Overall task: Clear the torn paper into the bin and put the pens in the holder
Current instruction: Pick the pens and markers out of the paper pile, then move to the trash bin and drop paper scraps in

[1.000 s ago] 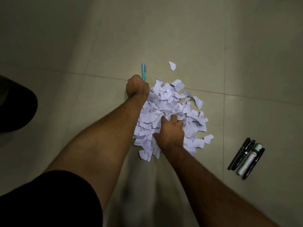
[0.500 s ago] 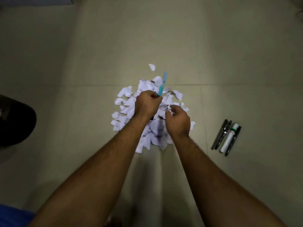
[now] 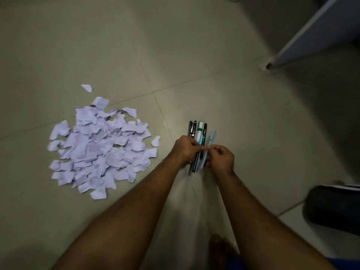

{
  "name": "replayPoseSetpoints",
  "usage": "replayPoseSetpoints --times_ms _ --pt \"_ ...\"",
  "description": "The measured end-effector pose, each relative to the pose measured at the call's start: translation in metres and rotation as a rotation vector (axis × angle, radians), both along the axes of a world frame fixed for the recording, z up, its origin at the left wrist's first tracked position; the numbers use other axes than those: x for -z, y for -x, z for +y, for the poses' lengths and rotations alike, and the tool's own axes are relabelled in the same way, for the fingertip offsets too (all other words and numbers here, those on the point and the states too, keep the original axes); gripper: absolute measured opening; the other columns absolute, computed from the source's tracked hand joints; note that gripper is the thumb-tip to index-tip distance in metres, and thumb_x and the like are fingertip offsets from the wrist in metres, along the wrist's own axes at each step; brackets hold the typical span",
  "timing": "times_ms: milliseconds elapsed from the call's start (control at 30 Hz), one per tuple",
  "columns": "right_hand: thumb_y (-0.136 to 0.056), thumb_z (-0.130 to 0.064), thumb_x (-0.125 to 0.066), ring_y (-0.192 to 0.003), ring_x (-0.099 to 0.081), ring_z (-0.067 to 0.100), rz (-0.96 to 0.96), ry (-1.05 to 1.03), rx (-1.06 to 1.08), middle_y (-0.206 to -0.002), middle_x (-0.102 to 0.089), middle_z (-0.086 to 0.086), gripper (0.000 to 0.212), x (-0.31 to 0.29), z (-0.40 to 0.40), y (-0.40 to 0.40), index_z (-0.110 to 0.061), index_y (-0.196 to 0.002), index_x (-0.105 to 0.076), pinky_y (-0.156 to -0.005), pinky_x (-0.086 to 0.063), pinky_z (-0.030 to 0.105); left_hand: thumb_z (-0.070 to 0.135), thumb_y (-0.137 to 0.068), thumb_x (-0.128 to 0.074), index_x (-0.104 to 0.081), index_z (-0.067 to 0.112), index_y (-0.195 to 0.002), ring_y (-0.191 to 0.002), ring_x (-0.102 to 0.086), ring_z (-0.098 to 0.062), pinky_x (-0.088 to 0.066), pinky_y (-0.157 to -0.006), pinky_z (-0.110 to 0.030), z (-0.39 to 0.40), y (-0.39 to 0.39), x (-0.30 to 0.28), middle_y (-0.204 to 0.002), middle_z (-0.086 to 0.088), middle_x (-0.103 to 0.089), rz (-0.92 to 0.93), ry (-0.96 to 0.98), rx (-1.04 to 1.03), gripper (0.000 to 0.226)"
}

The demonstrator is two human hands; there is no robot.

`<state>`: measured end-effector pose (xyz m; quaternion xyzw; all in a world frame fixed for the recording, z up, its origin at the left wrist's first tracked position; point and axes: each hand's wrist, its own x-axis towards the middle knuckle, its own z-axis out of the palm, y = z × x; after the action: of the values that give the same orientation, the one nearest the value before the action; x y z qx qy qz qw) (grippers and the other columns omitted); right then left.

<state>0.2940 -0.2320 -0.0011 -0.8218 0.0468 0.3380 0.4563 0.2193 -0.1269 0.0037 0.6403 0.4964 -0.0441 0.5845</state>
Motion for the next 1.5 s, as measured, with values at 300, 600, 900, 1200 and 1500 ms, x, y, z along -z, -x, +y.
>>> replayPoseSetpoints --times_ms 300,600,900,1200,1500 --pt "-0.074 -0.028 -0.073 -0.084 -0.072 0.025 0.003 0.134 -0.01 -0.086 -0.076 0.002 0.005 0.032 -0.018 -0.046 -0.023 -0.075 -0.075 -0.084 -0.06 0.045 0.029 -0.093 -0.061 -0.071 0.005 -0.106 -0.096 -0.068 -0.026 -0.05 -0.073 -0.03 -0.029 -0.065 -0.008 -0.104 -0.013 -0.072 0.071 -0.343 0.045 0.029" --pt "-0.09 -0.022 -0.061 -0.093 -0.065 0.026 -0.201 0.152 0.026 -0.104 -0.073 0.005 0.016 -0.001 0.018 -0.004 -0.018 -0.098 -0.075 -0.075 -0.04 0.021 0.022 -0.088 -0.056 -0.075 0.015 -0.099 -0.095 -0.067 -0.026 -0.054 -0.083 -0.031 -0.013 -0.012 -0.003 -0.104 -0.007 -0.074 0.007 -0.337 -0.066 0.023" --pt "-0.085 -0.022 -0.064 -0.083 -0.067 0.022 -0.134 -0.05 -0.388 -0.088 -0.074 0.002 0.006 -0.008 0.107 0.114 -0.026 -0.082 -0.069 -0.074 -0.05 0.026 0.025 -0.082 -0.058 -0.069 0.014 -0.07 -0.075 -0.07 -0.029 -0.06 -0.07 -0.043 0.038 0.131 0.003 -0.073 -0.004 -0.073 -0.002 -0.255 -0.639 0.02" --pt "-0.073 -0.036 -0.06 -0.071 -0.071 0.019 0.118 -0.249 -0.901 -0.073 -0.074 -0.003 0.012 -0.033 0.176 0.286 -0.03 -0.072 -0.07 -0.076 -0.061 0.044 0.035 -0.069 -0.054 -0.066 0.023 -0.071 -0.074 -0.071 -0.027 -0.06 -0.072 -0.047 0.064 0.322 -0.014 -0.077 -0.002 -0.073 0.084 -0.367 -1.355 0.017" --pt "-0.085 -0.024 -0.065 -0.063 -0.063 0.017 0.273 -0.358 -1.266 -0.079 -0.071 0.002 0.007 -0.111 0.22 0.441 -0.023 -0.081 -0.07 -0.061 -0.055 0.034 0.023 -0.084 -0.062 -0.065 0.013 -0.102 -0.091 -0.066 -0.03 -0.049 -0.076 -0.029 0.085 0.488 -0.113 -0.099 -0.009 -0.071 0.393 -0.609 -1.665 0.02"
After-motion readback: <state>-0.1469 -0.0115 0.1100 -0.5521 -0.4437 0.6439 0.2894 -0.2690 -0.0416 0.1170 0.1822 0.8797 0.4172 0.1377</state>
